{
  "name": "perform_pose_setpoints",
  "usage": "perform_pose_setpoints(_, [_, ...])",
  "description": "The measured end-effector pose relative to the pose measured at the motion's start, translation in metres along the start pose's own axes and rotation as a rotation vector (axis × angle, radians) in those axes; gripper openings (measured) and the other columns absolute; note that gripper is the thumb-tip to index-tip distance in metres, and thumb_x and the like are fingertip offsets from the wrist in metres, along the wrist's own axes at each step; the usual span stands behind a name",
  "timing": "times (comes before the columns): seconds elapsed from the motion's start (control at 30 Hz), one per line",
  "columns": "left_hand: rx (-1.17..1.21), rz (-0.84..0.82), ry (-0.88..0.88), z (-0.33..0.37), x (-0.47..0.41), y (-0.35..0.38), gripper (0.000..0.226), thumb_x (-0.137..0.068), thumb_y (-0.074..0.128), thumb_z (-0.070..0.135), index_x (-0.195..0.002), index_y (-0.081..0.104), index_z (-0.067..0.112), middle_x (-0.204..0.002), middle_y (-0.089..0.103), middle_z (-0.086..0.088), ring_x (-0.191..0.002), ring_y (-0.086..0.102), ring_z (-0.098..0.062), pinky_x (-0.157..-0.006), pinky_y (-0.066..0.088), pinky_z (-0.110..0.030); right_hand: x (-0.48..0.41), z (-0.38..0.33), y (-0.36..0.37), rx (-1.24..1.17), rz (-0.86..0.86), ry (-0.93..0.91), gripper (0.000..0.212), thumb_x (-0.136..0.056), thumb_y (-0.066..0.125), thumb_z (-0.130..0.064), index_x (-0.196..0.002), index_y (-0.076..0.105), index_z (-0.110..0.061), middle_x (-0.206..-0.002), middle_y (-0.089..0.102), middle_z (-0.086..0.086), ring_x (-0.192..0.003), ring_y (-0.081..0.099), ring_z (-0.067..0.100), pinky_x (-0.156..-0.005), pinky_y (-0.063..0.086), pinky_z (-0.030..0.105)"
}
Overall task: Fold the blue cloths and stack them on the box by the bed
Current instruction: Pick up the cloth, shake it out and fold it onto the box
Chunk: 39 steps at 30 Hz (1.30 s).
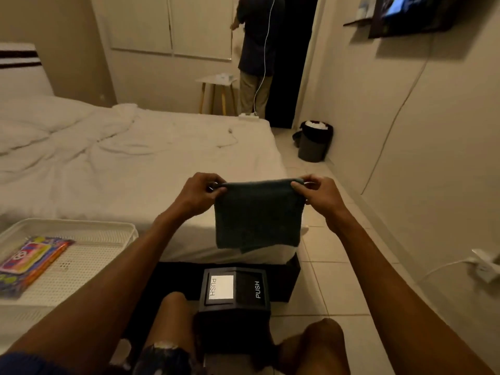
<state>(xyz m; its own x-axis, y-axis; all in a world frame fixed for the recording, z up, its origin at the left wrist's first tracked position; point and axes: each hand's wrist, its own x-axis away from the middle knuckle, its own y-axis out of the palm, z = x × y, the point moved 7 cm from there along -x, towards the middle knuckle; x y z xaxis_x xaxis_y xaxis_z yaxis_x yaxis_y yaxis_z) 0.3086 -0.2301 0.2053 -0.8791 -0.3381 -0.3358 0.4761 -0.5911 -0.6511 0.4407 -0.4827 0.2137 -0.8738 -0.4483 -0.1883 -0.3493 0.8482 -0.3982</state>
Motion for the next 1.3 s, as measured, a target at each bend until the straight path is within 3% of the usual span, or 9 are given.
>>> perform_pose_setpoints(0.2, [-0.035, 0.253, -0.107, 0.015, 0.029, -0.045, 0.016, -0.089, 0.068, 0.027, -0.101, 0.071, 0.017, -0.098, 0.074, -0.009, -0.084, 0.068, -0.022, -0.076, 0.059, -0.040, 0.030, -0.089, 0.005, -0.031, 0.008, -0.091, 0.026, -0.085, 0.076, -0.029, -0.104, 0.069, -0.012, -0.101, 0.070, 0.005, -0.094, 0.067, 0.015, -0.067, 0.054, 0.023])
perform_pose_setpoints(0.33, [-0.015, 0.358, -0.192, 0.036, 0.067, -0.037, 0.033, -0.080, 0.074, 0.044, -0.102, 0.065, 0.022, -0.096, 0.069, -0.001, -0.079, 0.066, -0.016, -0.063, 0.051, -0.029, 0.043, -0.109, 0.027, 0.000, 0.051, -0.055, 0.026, -0.079, 0.081, -0.028, -0.099, 0.071, -0.014, -0.099, 0.070, 0.004, -0.094, 0.066, 0.016, -0.084, 0.058, 0.031])
perform_pose_setpoints(0.47, [0.277, -0.001, -0.102, 0.074, 0.097, 0.017, 0.039, -0.079, 0.074, 0.050, -0.099, 0.065, 0.018, -0.089, 0.071, 0.002, -0.051, 0.066, -0.009, -0.042, 0.047, -0.018, 0.048, -0.105, 0.038, -0.023, 0.098, 0.032, 0.035, -0.076, 0.084, -0.027, -0.103, 0.072, -0.009, -0.103, 0.070, 0.007, -0.097, 0.067, 0.022, -0.088, 0.059, 0.039])
perform_pose_setpoints(0.53, [0.347, -0.057, -0.076, 0.083, 0.108, 0.034, 0.044, -0.079, 0.071, 0.055, -0.104, 0.063, 0.020, -0.093, 0.069, 0.003, -0.060, 0.070, -0.010, -0.048, 0.052, -0.018, 0.052, -0.101, 0.038, -0.053, 0.108, 0.066, 0.039, -0.075, 0.085, -0.027, -0.106, 0.071, -0.007, -0.108, 0.070, 0.010, -0.100, 0.067, 0.026, -0.086, 0.060, 0.040])
perform_pose_setpoints(0.63, [0.321, 0.051, -0.047, 0.085, 0.108, 0.038, 0.056, -0.073, 0.070, 0.065, -0.109, 0.065, 0.022, -0.098, 0.072, 0.004, -0.080, 0.071, -0.009, -0.062, 0.057, -0.020, 0.058, -0.096, 0.036, -0.061, 0.092, 0.078, 0.041, -0.077, 0.083, -0.025, -0.110, 0.069, -0.005, -0.110, 0.069, 0.012, -0.101, 0.067, 0.028, -0.082, 0.061, 0.038])
perform_pose_setpoints(0.8, [0.178, 0.146, -0.015, 0.093, 0.094, 0.033, 0.042, -0.081, 0.074, 0.044, -0.110, 0.072, 0.014, -0.098, 0.076, -0.001, -0.083, 0.072, -0.012, -0.072, 0.059, -0.024, 0.060, -0.091, 0.035, -0.126, -0.071, 0.109, 0.040, -0.085, 0.076, -0.018, -0.120, 0.066, -0.002, -0.113, 0.068, 0.014, -0.098, 0.067, 0.027, -0.066, 0.057, 0.023])
perform_pose_setpoints(0.87, [0.134, 0.158, -0.026, 0.093, 0.089, 0.031, 0.036, -0.084, 0.072, 0.039, -0.108, 0.074, 0.013, -0.097, 0.077, -0.004, -0.081, 0.072, -0.014, -0.067, 0.057, -0.021, 0.058, -0.089, 0.036, -0.128, -0.133, 0.114, 0.039, -0.088, 0.073, -0.015, -0.123, 0.064, -0.001, -0.113, 0.068, 0.013, -0.102, 0.066, 0.027, -0.070, 0.057, 0.023])
perform_pose_setpoints(1.07, [0.028, 0.189, -0.082, 0.094, 0.088, 0.030, 0.042, -0.082, 0.067, 0.056, -0.091, 0.076, 0.015, -0.080, 0.075, 0.001, -0.061, 0.063, -0.007, -0.050, 0.036, -0.010, 0.056, -0.077, 0.045, -0.131, -0.226, 0.127, 0.032, -0.093, 0.063, -0.002, -0.124, 0.063, 0.002, -0.114, 0.067, 0.015, -0.108, 0.065, 0.030, -0.087, 0.055, 0.034])
perform_pose_setpoints(1.3, [-0.004, 0.207, -0.152, 0.091, 0.095, 0.048, 0.037, -0.081, 0.072, 0.042, -0.106, 0.072, 0.014, -0.093, 0.075, -0.003, -0.077, 0.070, -0.018, -0.060, 0.047, -0.018, 0.058, -0.076, 0.050, -0.107, -0.214, 0.124, 0.028, -0.090, 0.066, 0.000, -0.117, 0.067, 0.001, -0.107, 0.067, 0.012, -0.103, 0.064, 0.027, -0.078, 0.055, 0.027])
